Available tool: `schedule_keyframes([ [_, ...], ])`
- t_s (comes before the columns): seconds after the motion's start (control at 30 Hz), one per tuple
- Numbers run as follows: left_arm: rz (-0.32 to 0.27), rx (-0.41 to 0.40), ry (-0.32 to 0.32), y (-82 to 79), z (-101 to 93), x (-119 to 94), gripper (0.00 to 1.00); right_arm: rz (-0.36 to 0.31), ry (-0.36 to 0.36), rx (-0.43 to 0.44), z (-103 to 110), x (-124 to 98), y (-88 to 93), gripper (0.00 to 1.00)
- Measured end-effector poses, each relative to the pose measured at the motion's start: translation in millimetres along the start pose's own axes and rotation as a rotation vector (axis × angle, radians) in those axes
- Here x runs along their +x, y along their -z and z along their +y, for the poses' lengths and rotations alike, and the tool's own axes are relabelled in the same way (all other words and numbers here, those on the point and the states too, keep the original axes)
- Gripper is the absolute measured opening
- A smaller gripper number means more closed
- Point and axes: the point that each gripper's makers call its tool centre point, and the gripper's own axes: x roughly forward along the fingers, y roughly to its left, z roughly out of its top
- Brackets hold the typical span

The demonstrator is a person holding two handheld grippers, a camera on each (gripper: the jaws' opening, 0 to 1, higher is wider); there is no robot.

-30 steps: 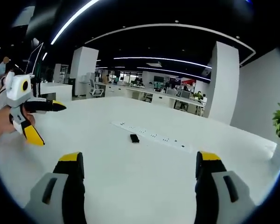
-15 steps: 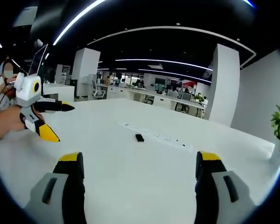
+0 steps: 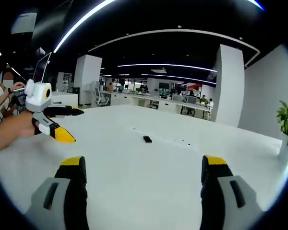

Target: Snap the two parts of the plastic buckle together until the buckle closes and remains connected.

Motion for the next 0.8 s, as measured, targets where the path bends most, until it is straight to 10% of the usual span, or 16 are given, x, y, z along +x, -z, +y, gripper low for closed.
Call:
schedule_keyframes([
  [0.8, 0.090, 0.003, 0.040, 15.7, -11.9, 0, 1.00, 0.044, -0.002, -0.010, -5, 8, 16.2, 1.00],
])
